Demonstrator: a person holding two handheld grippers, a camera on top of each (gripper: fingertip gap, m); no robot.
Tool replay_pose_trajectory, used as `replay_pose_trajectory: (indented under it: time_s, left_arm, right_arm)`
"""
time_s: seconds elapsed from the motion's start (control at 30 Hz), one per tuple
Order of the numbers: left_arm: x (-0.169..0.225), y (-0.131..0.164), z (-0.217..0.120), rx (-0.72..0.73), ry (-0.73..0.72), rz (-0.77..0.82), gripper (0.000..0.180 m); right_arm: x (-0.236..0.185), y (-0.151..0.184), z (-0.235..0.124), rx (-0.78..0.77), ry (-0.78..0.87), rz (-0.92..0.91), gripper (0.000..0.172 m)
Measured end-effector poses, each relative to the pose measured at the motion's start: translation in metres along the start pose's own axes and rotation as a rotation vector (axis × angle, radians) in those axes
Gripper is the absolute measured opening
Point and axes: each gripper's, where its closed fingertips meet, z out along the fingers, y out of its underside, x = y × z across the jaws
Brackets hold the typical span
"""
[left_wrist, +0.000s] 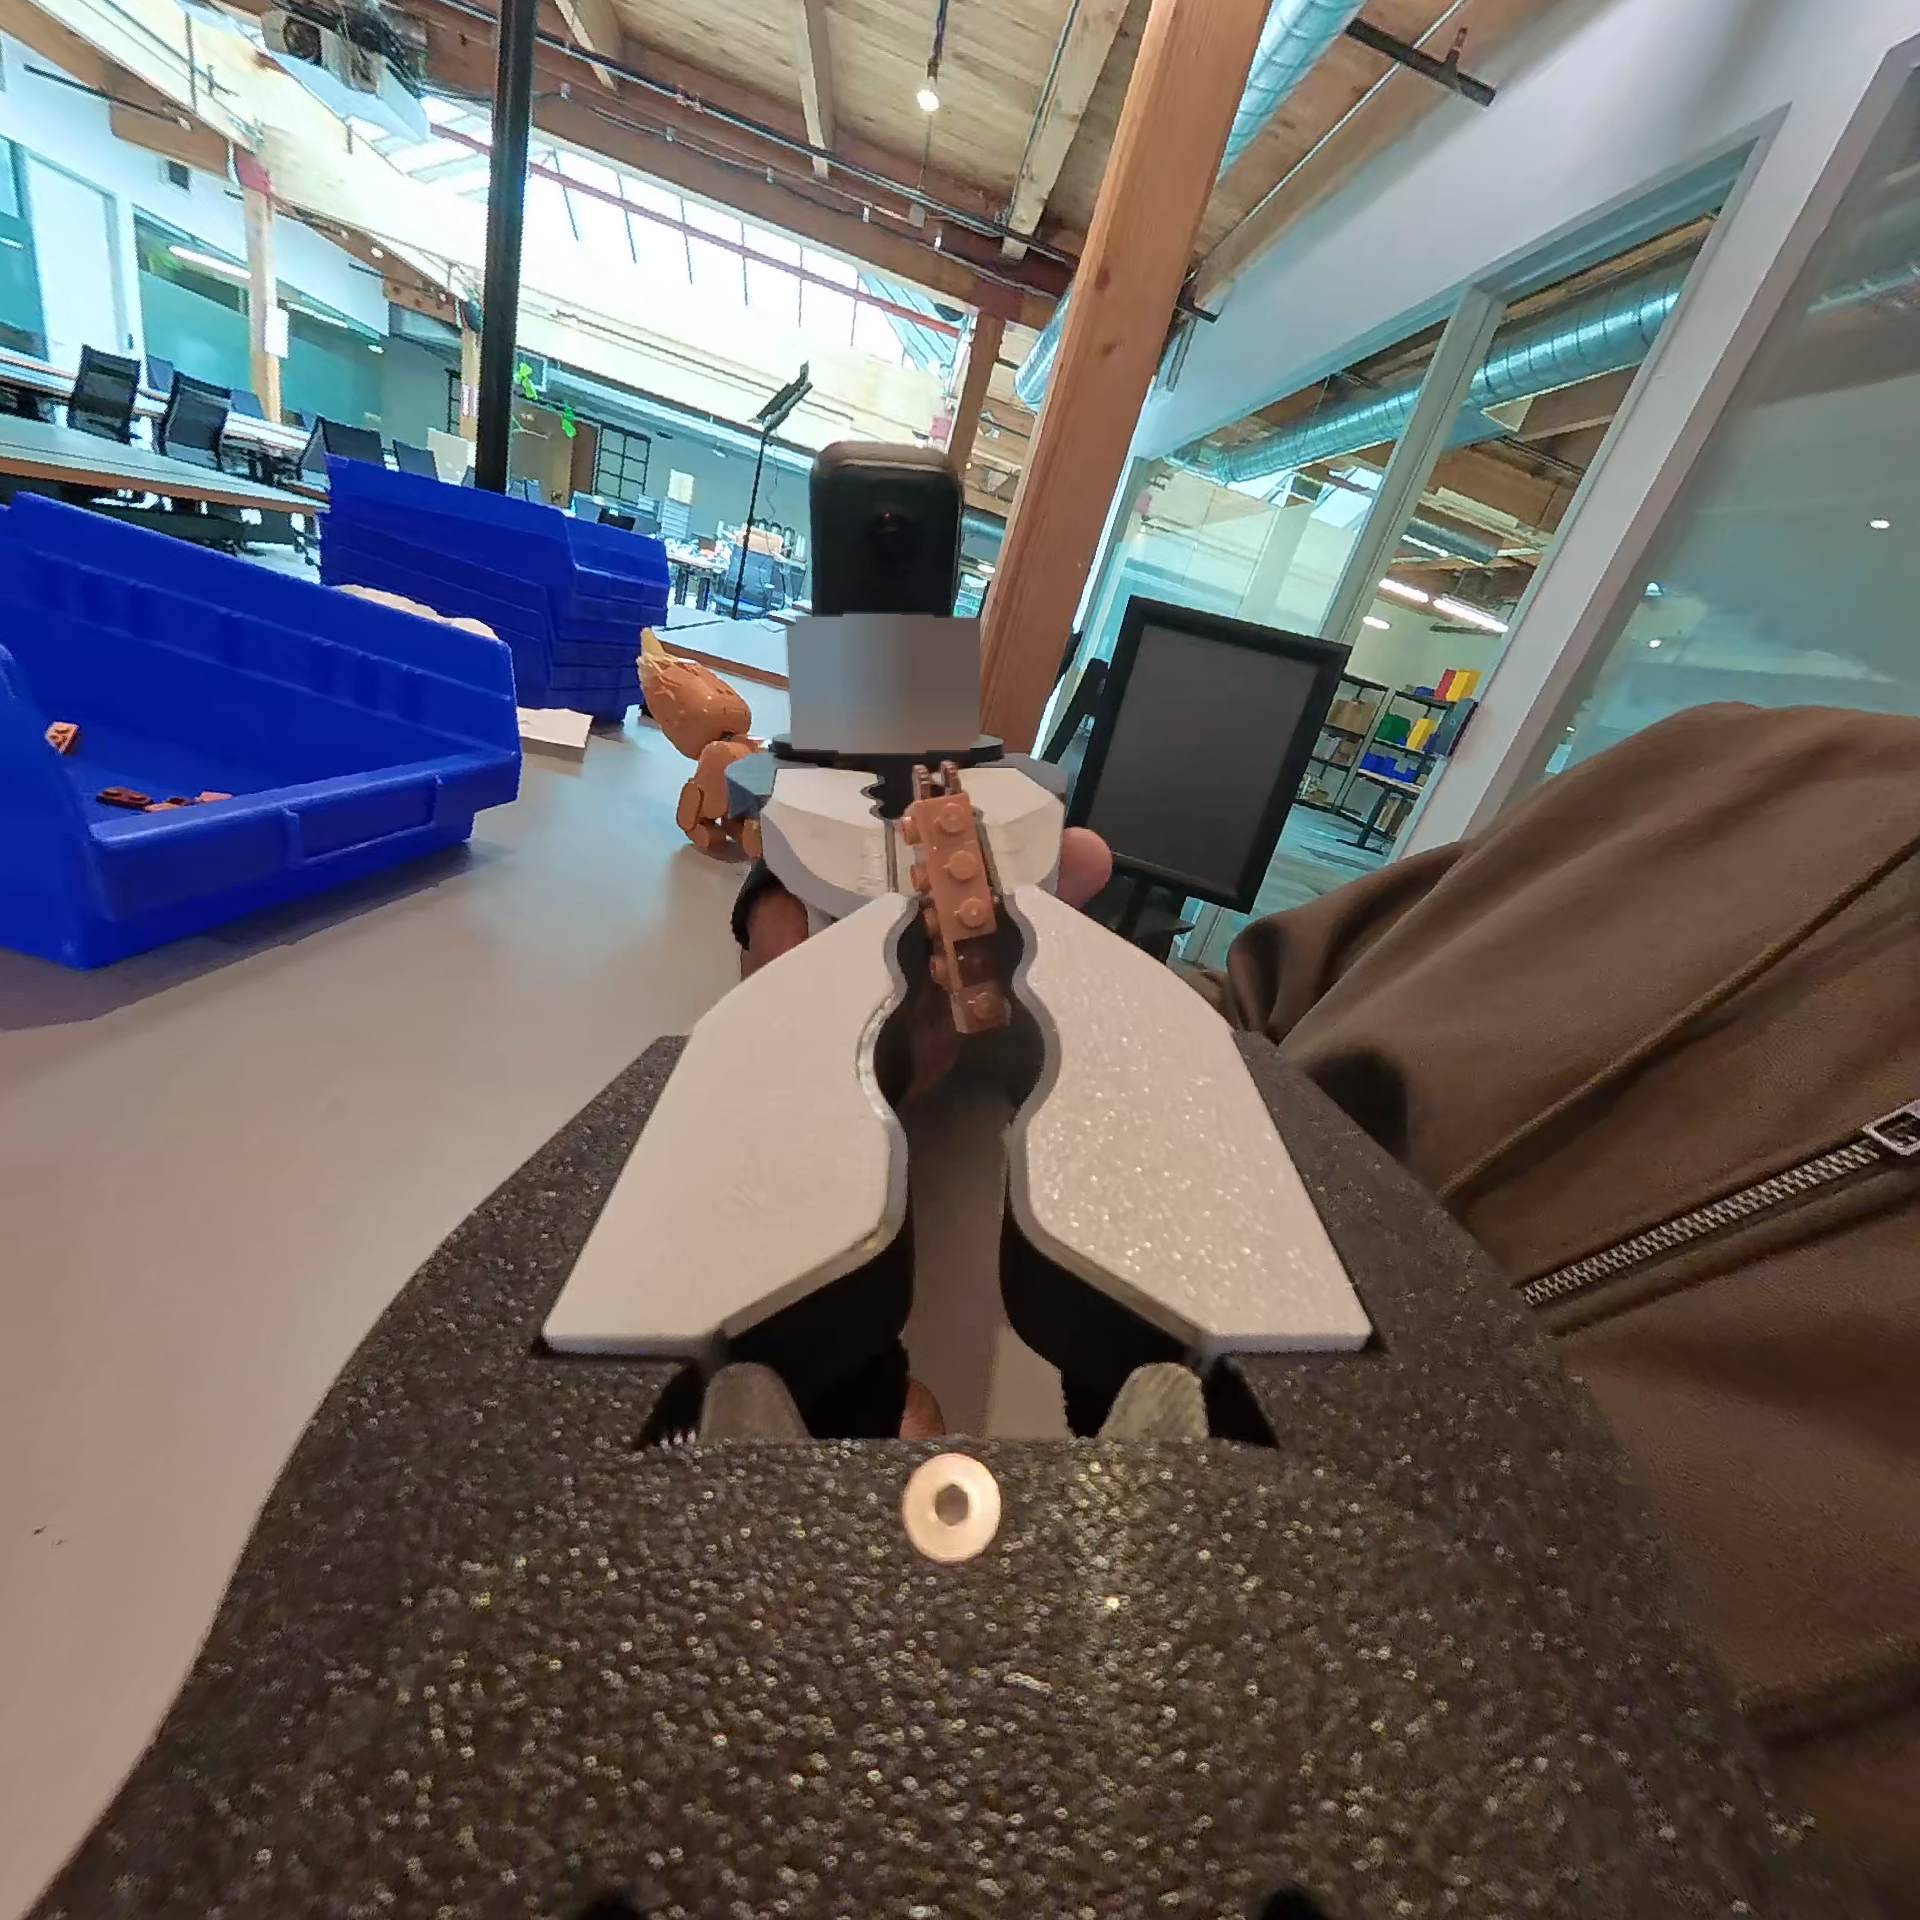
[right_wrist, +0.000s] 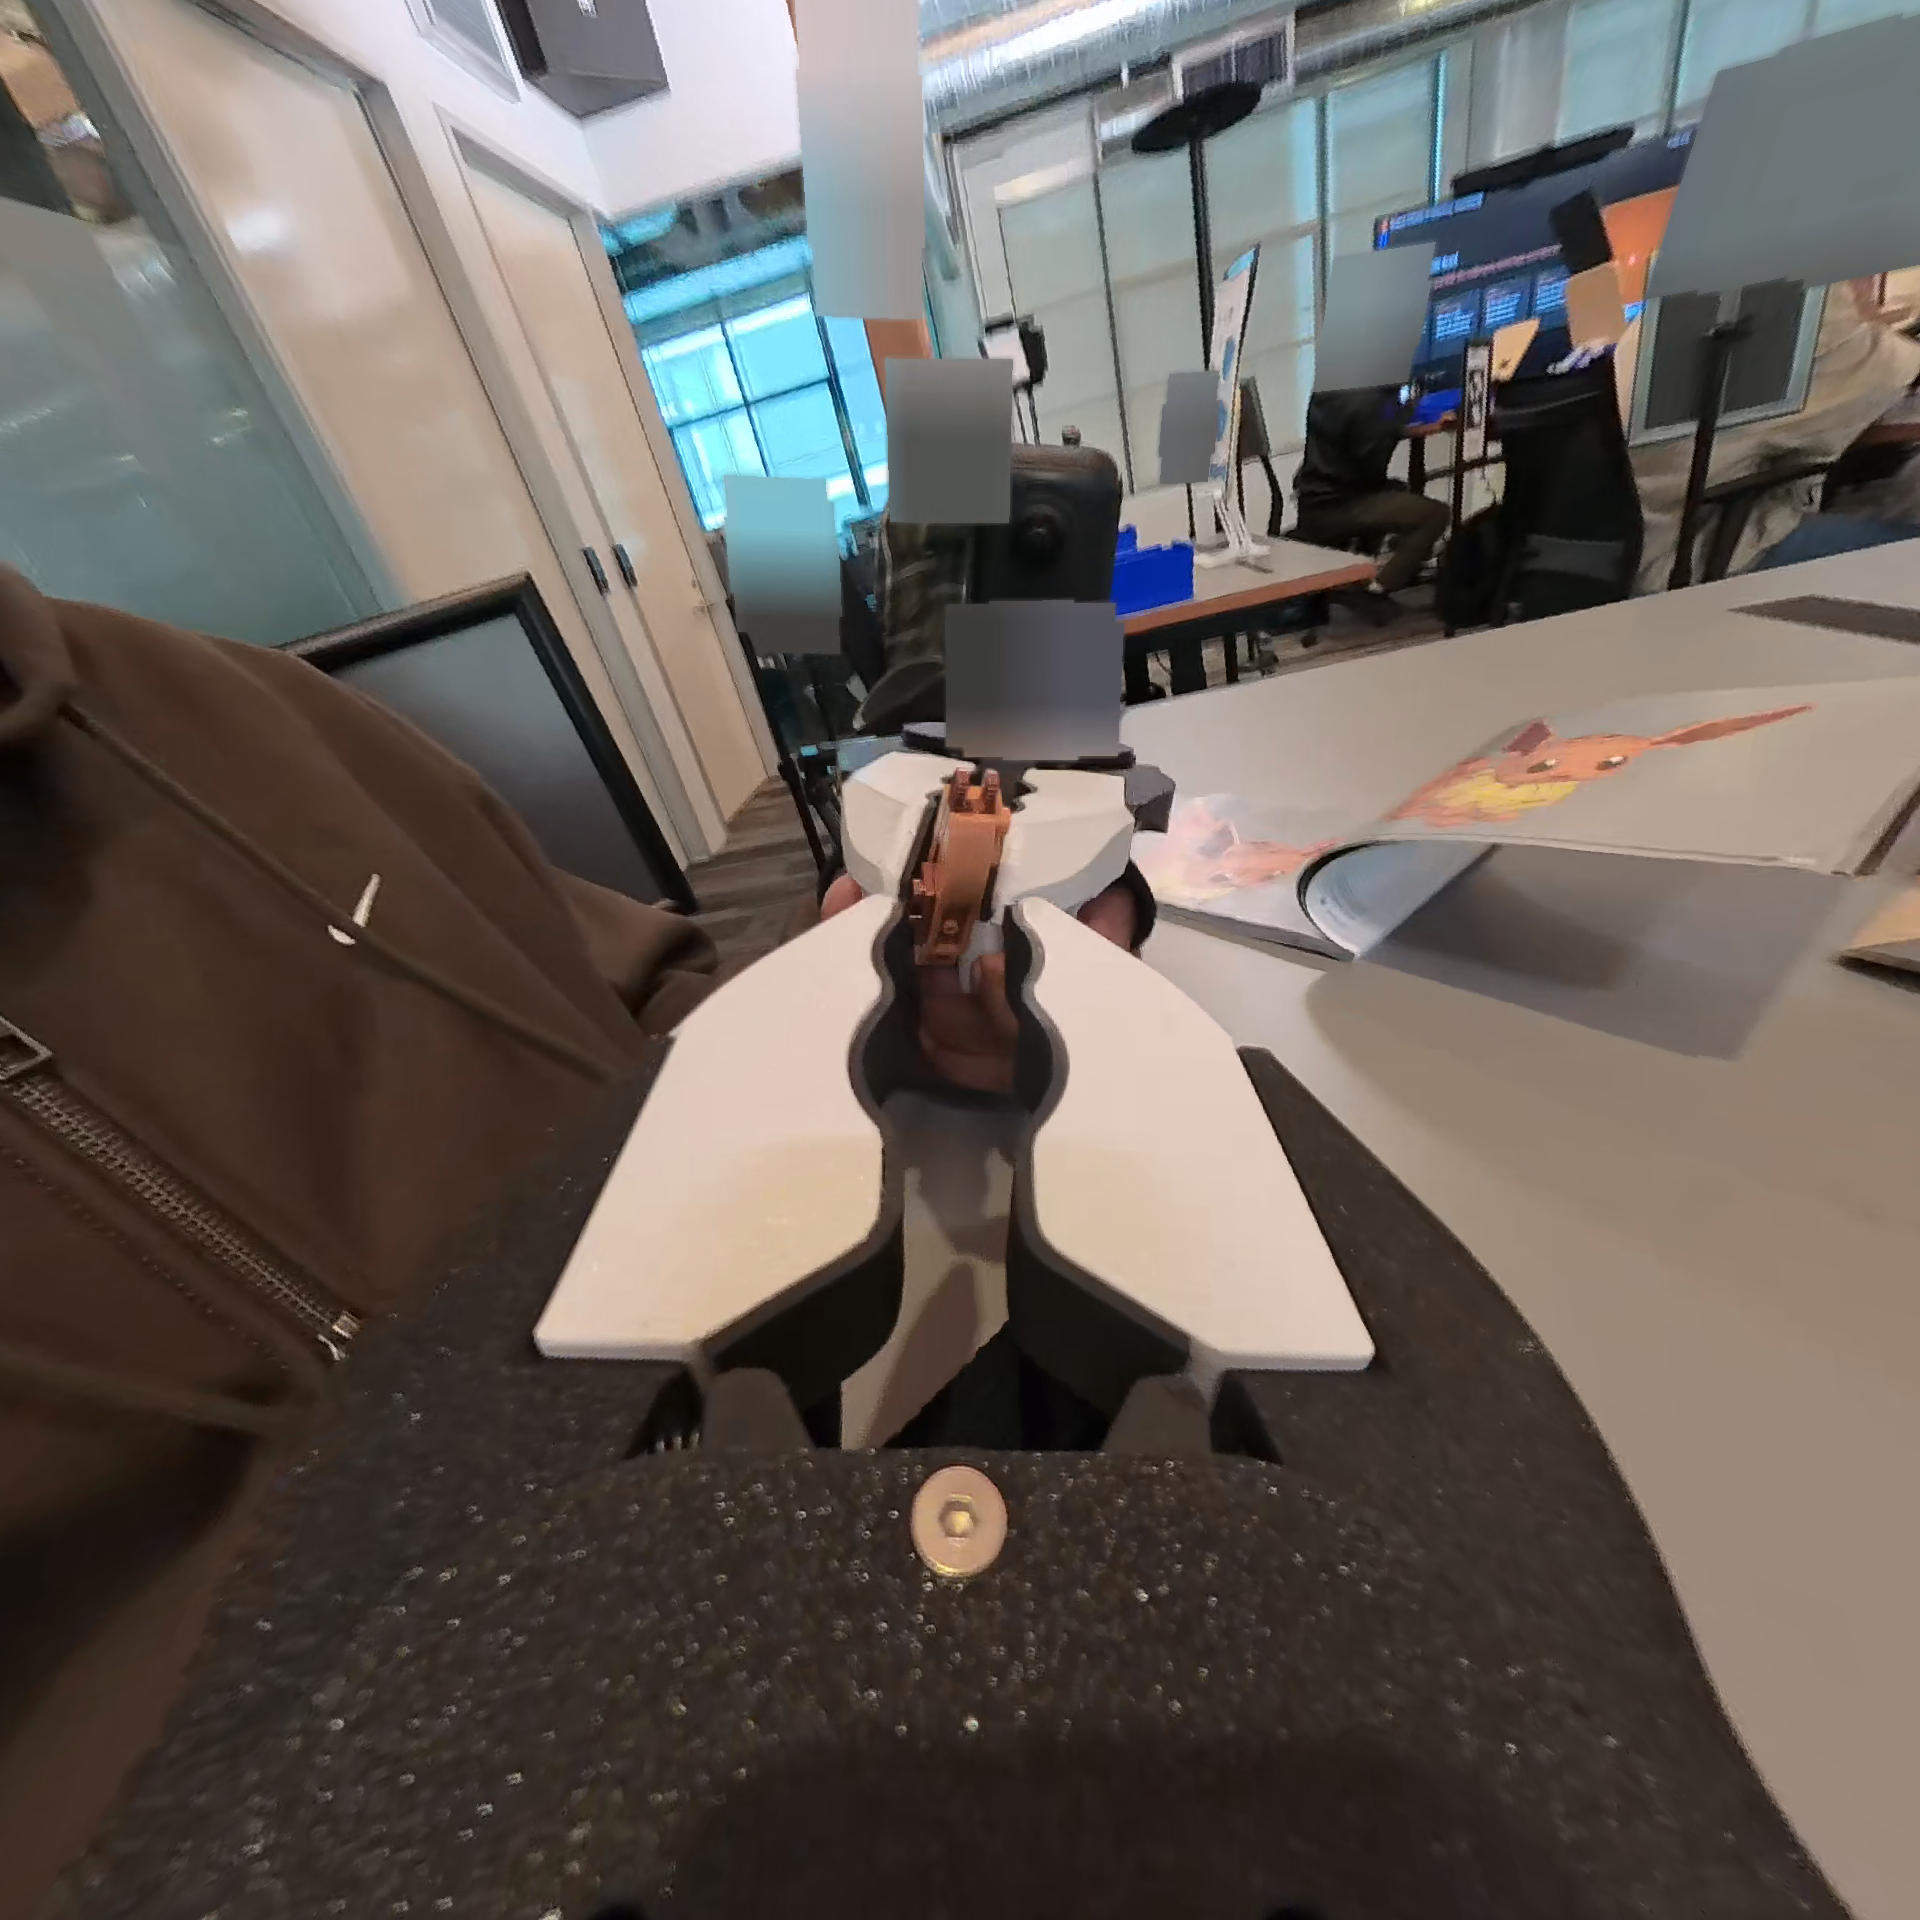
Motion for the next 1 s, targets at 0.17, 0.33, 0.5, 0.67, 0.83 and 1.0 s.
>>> replay_pose_trajectory:
  time_s: [0.17, 0.33, 0.5, 0.67, 0.83, 1.0]
  left_arm:
    - [0.003, 0.003, 0.002, -0.018, 0.017, 0.005, 0.013]
    - [0.006, 0.005, 0.003, -0.029, 0.034, 0.005, 0.013]
    - [0.008, 0.007, 0.004, -0.038, 0.073, -0.048, 0.013]
    - [0.009, 0.014, 0.005, -0.079, 0.085, -0.086, 0.013]
    - [0.01, 0.016, 0.006, -0.086, 0.103, -0.106, 0.012]
    - [0.02, 0.004, 0.0, -0.015, 0.187, -0.138, 0.013]
  right_arm:
    - [-0.002, -0.006, -0.001, 0.043, -0.026, 0.036, 0.016]
    - [-0.006, -0.005, 0.0, 0.033, -0.046, 0.031, 0.009]
    - [-0.008, -0.001, -0.002, -0.028, -0.027, -0.075, 0.008]
    - [-0.009, 0.007, -0.006, -0.128, -0.01, -0.164, 0.008]
    - [-0.011, 0.01, -0.009, -0.168, -0.02, -0.201, 0.008]
    - [-0.002, 0.018, -0.013, -0.221, 0.025, -0.225, 0.007]
